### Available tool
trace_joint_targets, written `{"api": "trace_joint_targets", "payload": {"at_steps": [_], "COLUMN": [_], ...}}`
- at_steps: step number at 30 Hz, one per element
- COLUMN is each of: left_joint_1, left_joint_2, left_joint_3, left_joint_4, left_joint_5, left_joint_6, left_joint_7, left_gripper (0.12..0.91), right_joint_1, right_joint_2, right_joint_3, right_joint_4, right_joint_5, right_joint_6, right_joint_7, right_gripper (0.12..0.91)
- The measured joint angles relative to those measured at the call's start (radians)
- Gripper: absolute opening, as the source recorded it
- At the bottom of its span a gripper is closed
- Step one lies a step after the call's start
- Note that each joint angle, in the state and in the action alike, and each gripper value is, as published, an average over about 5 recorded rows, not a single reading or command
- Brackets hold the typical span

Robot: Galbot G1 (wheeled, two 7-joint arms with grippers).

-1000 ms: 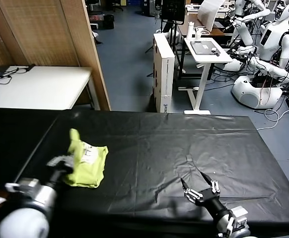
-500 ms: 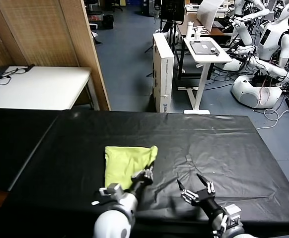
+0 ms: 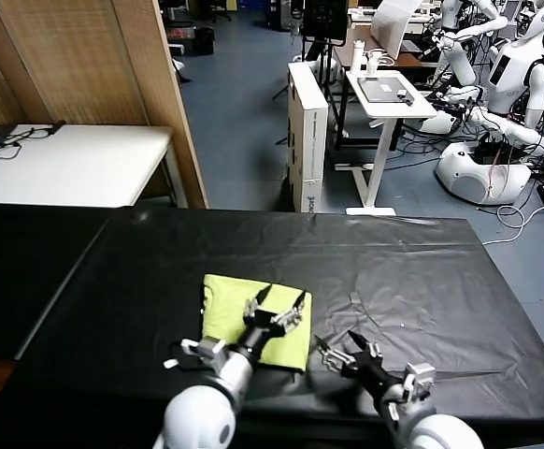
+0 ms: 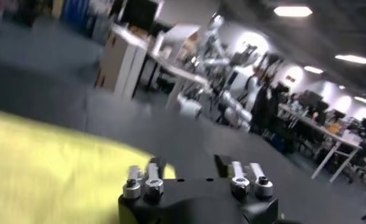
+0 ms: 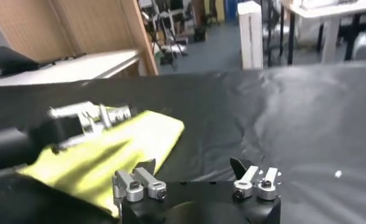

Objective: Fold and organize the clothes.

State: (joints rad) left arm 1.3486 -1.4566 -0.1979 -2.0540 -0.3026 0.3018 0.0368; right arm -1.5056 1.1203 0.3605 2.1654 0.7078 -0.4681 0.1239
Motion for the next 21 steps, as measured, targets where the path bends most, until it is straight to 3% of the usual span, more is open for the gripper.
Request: {"api": "trace_joint_targets", "payload": {"at_steps": [4, 8, 10, 14, 21], "left_joint_1": [0.002, 0.017, 0.026, 0.039, 0.043], "left_joint_2": [0.065, 0.119, 0.133, 0.148, 0.159], "left_joint_3": [-0.047, -0.087, -0.100, -0.122, -0.155], "left_joint_4": [-0.027, -0.047, -0.052, -0.056, -0.052], "left_joint_5": [0.021, 0.024, 0.023, 0.024, 0.022], "left_joint_6": [-0.040, -0.056, -0.057, -0.061, -0.072], "left_joint_7": [0.011, 0.011, 0.010, 0.008, 0.005], "left_gripper": [0.906, 0.907, 0.907, 0.907, 0.907], "right_joint_1": [0.061, 0.105, 0.118, 0.123, 0.107], "right_joint_2": [0.027, 0.056, 0.069, 0.084, 0.086], "right_joint_3": [-0.060, -0.110, -0.130, -0.153, -0.145], "right_joint_4": [-0.029, -0.066, -0.083, -0.103, -0.107], "right_joint_5": [0.014, 0.000, -0.008, -0.018, -0.022], "right_joint_6": [-0.015, -0.017, -0.018, -0.018, -0.014], "right_joint_7": [0.052, 0.055, 0.053, 0.049, 0.035], "right_gripper": [0.907, 0.899, 0.857, 0.709, 0.284]}}
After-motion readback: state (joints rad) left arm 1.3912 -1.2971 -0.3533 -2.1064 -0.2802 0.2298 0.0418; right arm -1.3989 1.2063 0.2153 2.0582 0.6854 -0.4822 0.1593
